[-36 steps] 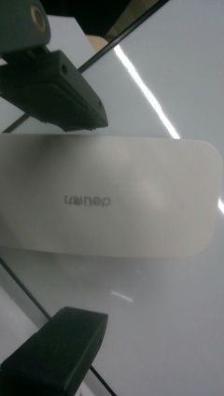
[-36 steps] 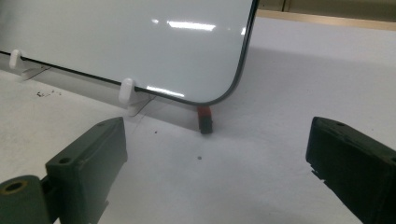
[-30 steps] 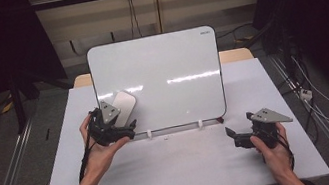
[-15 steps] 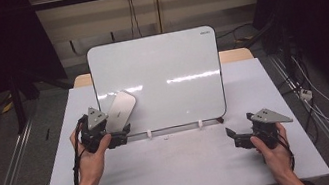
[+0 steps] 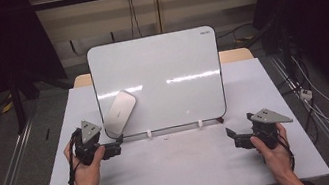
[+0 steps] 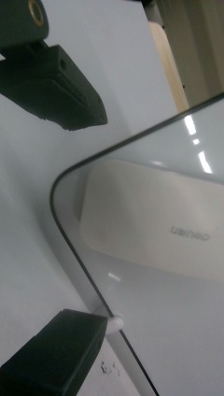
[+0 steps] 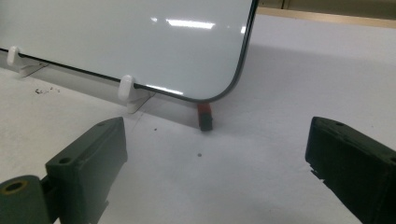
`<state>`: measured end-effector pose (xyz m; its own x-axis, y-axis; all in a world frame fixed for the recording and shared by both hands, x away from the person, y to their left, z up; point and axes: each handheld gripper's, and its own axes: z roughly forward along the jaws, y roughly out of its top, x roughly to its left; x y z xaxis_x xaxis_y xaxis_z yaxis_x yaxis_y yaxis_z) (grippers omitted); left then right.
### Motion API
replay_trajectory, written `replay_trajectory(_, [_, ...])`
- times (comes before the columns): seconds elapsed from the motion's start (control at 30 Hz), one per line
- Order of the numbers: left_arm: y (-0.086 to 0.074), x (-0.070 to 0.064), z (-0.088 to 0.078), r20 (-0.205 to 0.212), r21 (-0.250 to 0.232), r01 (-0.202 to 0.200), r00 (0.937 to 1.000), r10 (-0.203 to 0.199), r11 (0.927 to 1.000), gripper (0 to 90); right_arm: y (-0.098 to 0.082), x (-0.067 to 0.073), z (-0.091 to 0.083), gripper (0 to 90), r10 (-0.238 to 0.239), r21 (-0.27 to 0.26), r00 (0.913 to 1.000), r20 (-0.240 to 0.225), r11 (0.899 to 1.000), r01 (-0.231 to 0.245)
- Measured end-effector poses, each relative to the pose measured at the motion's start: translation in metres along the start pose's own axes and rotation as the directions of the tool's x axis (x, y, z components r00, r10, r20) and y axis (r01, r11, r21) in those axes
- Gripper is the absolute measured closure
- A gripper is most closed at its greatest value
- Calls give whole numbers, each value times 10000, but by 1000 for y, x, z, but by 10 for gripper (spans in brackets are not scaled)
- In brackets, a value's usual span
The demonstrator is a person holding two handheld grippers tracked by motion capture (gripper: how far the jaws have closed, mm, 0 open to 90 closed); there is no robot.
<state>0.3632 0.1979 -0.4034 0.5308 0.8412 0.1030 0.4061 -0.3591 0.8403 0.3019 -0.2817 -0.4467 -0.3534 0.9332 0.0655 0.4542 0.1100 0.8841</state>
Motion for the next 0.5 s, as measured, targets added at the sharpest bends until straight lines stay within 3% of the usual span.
replay_trajectory(0.1, [-7,3,-3,172,100,376,9991,-378,9992,45,-1,-1,-1,58,10,-6,10000,43,10000,-10])
replay_trajectory(0.3, [-18,3,-7,-94,123,330,9994,-329,9994,46,-1,-1,-2,58,43,11,9999,100,10000,-44])
replay_trajectory(0.37, [-23,0,-6,-297,227,80,9995,-73,9997,47,-1,-1,-2,58,7,3,10000,85,10000,-7])
replay_trajectory(0.5, [-31,-2,-9,-232,76,100,9997,-98,9999,49,-1,-2,-1,59,11,35,9999,112,10000,-11])
